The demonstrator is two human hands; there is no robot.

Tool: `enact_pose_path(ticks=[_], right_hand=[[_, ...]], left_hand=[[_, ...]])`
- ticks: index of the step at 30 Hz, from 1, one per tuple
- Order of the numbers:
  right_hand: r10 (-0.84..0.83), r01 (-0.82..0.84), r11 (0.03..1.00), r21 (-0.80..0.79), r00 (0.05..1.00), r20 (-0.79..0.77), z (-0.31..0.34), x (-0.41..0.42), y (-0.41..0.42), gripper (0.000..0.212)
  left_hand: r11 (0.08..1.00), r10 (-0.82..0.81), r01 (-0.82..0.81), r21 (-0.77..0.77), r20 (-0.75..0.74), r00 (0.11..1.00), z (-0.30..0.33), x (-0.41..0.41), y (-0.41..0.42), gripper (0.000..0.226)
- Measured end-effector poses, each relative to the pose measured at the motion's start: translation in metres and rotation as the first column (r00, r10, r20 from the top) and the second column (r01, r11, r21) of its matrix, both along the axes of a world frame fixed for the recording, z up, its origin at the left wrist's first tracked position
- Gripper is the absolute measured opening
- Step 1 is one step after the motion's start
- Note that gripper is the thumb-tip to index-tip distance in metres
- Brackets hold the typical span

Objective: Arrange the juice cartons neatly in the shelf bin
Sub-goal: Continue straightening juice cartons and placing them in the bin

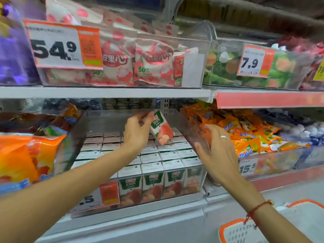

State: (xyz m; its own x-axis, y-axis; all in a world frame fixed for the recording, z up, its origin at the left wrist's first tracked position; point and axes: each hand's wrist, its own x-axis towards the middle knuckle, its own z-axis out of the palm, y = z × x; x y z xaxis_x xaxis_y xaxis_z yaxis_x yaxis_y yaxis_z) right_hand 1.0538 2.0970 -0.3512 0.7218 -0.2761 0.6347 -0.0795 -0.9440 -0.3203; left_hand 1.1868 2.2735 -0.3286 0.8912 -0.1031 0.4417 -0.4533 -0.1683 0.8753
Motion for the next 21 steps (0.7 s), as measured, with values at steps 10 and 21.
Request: enact_pose_path(ticks=[10,21], right_hand=[[0.568,-0.357,0.62,0.698,0.818,-0.087,0.026,-0.044,0.115,0.027],[0.567,-0.319,0.41,0.855,0.823,0.036,-0.011,-0.06,0.147,0.028]], left_hand=[[0.979,-0.195,0.183,-0.09,-0.148,0.97,-0.004,-0.119,0.098,0.024],[0.89,-0.447,0.31,-0.334,-0.509,0.736,-0.023,-0.151,0.129,0.042]])
